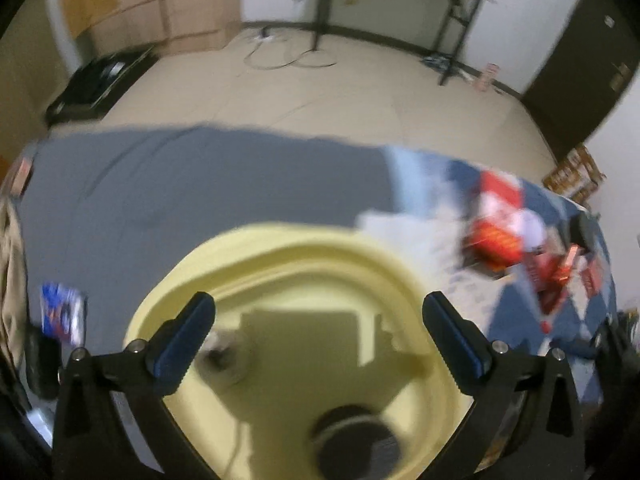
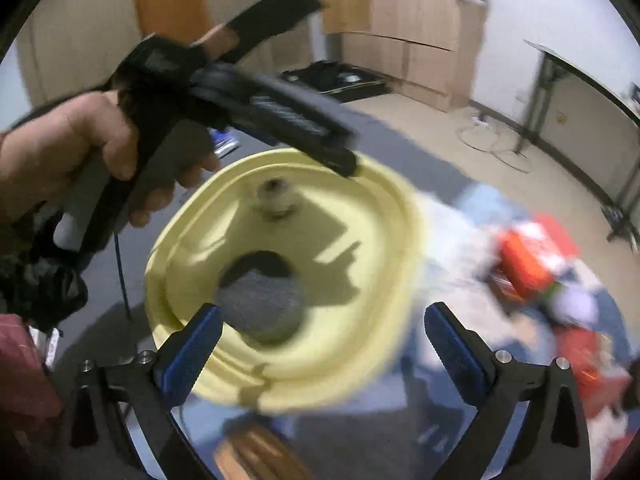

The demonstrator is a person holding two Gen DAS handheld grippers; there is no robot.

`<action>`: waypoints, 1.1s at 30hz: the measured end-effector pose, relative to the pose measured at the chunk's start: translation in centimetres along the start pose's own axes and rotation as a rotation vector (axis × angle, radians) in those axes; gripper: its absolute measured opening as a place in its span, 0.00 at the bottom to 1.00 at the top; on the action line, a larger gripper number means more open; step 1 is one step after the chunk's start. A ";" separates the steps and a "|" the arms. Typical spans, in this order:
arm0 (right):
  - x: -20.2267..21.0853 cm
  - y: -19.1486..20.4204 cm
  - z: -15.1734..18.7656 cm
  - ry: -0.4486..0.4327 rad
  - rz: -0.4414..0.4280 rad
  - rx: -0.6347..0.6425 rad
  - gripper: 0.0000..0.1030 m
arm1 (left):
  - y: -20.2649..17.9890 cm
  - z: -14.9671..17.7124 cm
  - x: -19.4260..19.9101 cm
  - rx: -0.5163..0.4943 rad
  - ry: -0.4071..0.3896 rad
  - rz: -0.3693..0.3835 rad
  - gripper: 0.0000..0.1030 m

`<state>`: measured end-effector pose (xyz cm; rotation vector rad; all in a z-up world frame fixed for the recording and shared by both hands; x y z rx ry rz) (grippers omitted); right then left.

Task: Organize rigid objects
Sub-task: 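Grasp the red-white box with the left tool while the right tool grasps a red cigarette box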

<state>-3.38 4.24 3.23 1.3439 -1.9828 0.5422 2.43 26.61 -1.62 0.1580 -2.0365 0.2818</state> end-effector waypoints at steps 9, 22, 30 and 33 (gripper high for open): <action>9.9 -21.8 11.4 0.125 0.349 -0.332 1.00 | -14.6 -4.0 -5.1 -0.285 0.058 0.059 1.00; 8.7 -29.2 16.4 0.176 0.369 -0.433 1.00 | -15.4 -4.4 -9.4 -0.286 0.131 0.045 1.00; 6.8 -30.7 17.8 0.224 0.407 -0.418 1.00 | -15.5 -4.4 -10.2 -0.289 0.139 0.064 1.00; 6.0 -30.8 18.1 0.235 0.401 -0.405 1.00 | -15.6 -4.7 -10.5 -0.299 0.133 0.063 0.99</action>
Point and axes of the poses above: each gripper's, at about its wrist camera, not at the fingertips, and x roughly against the way its jaws point, y to its left, z to its underside, the point moved 4 cm from there along -x, roughly the way its jaws point, and after that the axes turned 1 degree about z, right-handed, at the moved point
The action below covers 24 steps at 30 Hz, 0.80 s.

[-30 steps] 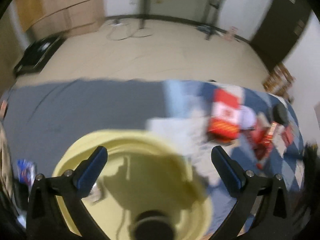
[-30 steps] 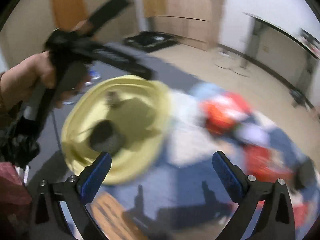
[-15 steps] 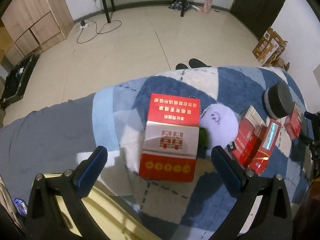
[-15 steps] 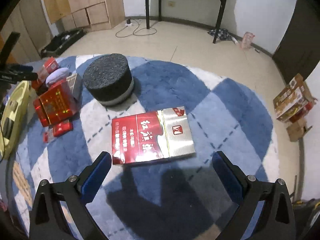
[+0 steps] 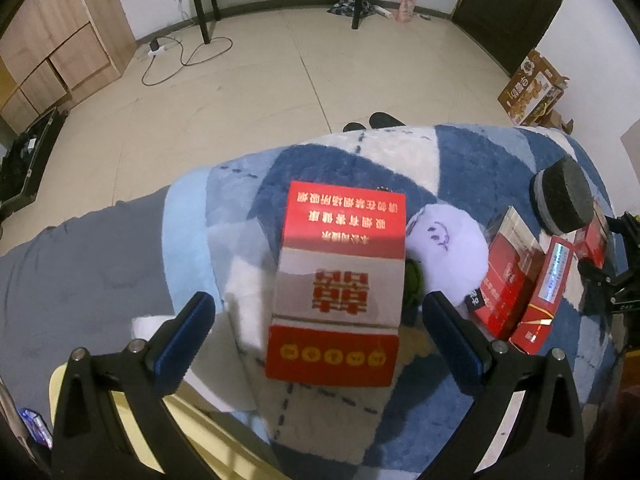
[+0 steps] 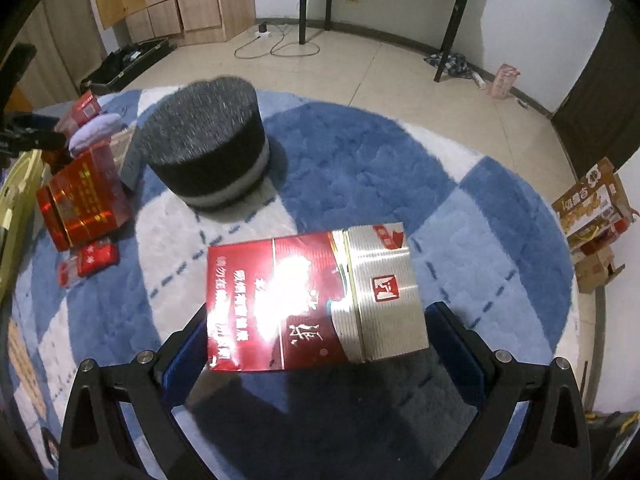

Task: Organize rigid objects
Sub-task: 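Grasp the red-white box with the left tool while the right tool grasps a red cigarette box, then carry both boxes into the yellow tub and open both tools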

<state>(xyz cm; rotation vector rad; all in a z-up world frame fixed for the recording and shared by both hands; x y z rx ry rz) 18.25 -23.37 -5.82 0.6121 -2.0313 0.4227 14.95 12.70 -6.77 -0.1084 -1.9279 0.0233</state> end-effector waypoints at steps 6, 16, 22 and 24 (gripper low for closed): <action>0.2 -0.1 -0.4 -0.052 -0.017 -0.001 0.87 | 0.0 -0.8 0.3 0.015 -0.051 -0.015 0.65; 2.2 0.0 0.1 -0.120 -0.040 -0.028 0.86 | 0.9 -0.5 5.1 0.073 -0.124 0.044 0.55; 7.7 6.9 -1.8 -0.255 -0.140 0.125 0.86 | 7.3 5.4 13.1 0.212 -0.223 0.000 0.55; 9.2 11.3 -3.2 -0.279 -0.212 0.191 0.86 | 9.6 8.5 14.3 0.264 -0.230 -0.068 0.55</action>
Point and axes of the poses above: each gripper's, at about its wrist camera, not at the fingertips, and x roughly against the way its jaws point, y to its left, z to its underside, the point moved 4 cm from there along -x, roughly the way its jaws point, and after that the axes turned 1 degree about z, right-handed, at the moved point
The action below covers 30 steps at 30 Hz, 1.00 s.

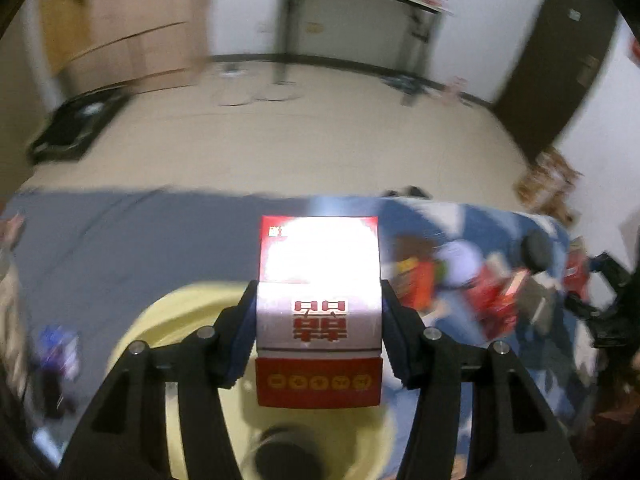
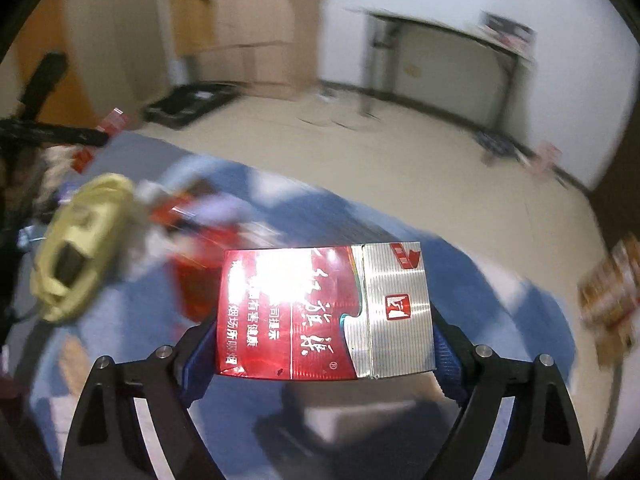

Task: Organize rigid objects
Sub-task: 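Carry both boxes into the yellow tub and open both tools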

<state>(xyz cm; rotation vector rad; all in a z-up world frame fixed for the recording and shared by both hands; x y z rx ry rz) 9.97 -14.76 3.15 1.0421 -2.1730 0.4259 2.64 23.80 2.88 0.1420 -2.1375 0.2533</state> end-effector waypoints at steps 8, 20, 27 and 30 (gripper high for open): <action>-6.3 18.6 -6.7 0.039 -0.255 0.270 0.86 | 7.7 12.0 1.9 0.120 0.135 -0.079 0.55; -18.2 28.6 -7.1 0.241 -0.231 0.391 0.86 | 8.8 16.3 -3.0 0.097 0.248 -0.074 0.56; -21.5 30.2 -6.6 0.291 -0.203 0.375 0.86 | 8.9 16.6 -4.7 0.122 0.247 -0.049 0.58; -22.7 30.6 -6.4 0.312 -0.200 0.355 0.87 | 8.8 16.7 -4.8 0.125 0.235 -0.029 0.65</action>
Point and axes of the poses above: each gripper's, at about its wrist camera, not at the fingertips, and x roughly against the way its jaws point, y to its left, z to its underside, the point moved 4 cm from there along -x, roughly the way its jaws point, and after that the axes turned 1 degree about z, right-handed, at the moved point
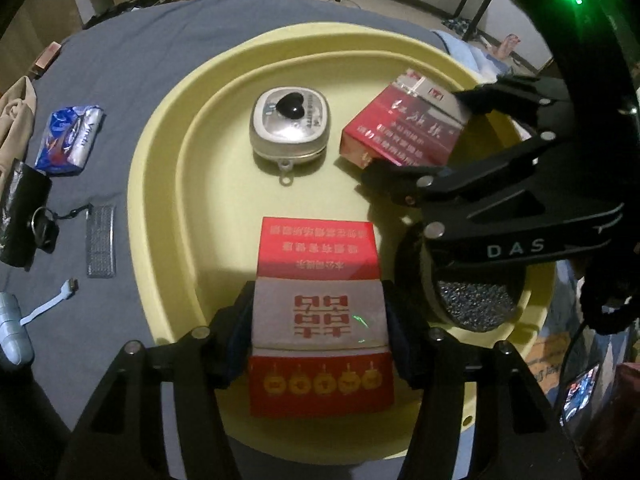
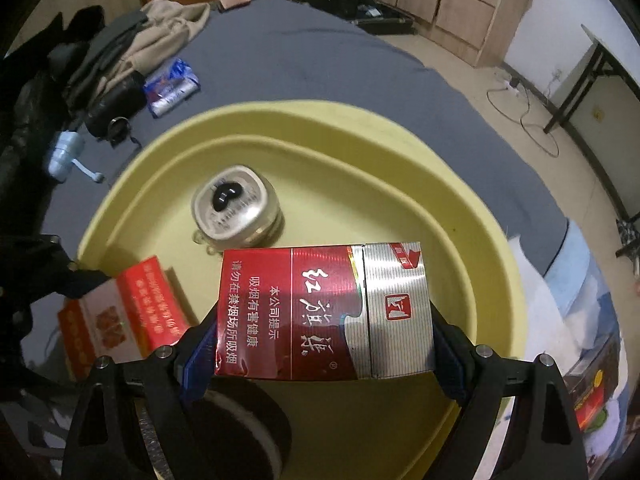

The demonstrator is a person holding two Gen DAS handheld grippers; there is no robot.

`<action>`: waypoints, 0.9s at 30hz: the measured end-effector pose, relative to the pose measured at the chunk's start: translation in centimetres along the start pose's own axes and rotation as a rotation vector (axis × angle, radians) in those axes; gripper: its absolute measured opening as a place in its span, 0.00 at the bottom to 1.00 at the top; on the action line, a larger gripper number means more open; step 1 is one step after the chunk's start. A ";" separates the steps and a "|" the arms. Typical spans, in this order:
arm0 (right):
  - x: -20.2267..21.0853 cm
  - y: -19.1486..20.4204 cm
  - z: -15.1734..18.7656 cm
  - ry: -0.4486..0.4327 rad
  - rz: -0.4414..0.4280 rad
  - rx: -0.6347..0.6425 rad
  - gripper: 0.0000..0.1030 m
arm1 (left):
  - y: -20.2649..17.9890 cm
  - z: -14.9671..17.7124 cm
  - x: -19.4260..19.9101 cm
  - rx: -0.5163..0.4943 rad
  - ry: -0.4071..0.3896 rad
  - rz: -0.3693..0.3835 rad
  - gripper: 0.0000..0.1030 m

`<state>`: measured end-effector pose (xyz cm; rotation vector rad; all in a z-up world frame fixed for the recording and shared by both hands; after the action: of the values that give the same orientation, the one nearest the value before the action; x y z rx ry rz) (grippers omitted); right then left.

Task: Organize rigid objects
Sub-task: 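Carry both boxes into the yellow tub and open both tools, then grasp the dark brown box with the left tool while the right tool grasps the second foam cylinder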

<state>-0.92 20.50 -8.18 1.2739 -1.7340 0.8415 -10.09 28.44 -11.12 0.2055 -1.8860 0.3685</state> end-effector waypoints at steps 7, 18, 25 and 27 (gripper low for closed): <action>6.6 -1.5 -0.1 -0.190 -0.055 -0.062 1.00 | -2.0 0.1 3.0 -0.075 -0.074 0.043 1.00; 21.8 -22.2 15.0 -0.227 0.286 -0.308 1.00 | -15.5 -10.7 5.5 -0.301 -0.163 0.070 1.00; 19.9 -28.3 25.6 -0.122 0.327 -0.521 1.00 | -23.2 -15.0 -3.1 -0.416 -0.062 0.037 1.00; 18.6 -28.6 26.8 -0.113 0.290 -0.549 1.00 | -23.9 -15.4 -4.9 -0.440 -0.044 0.009 1.00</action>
<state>17.63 -18.27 -2.24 0.7248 -2.0846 0.4012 12.85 11.30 -7.40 -0.0918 -1.9616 -0.0507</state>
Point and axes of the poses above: each gripper's, at about its wrist camera, not at the fingertips, and x roughly against the way its jaws point, y to its left, z to its underside, the point moved 4 cm from there along -x, roughly the way its jaws point, and after that the axes turned 1 degree about z, right-handed, at the moved point
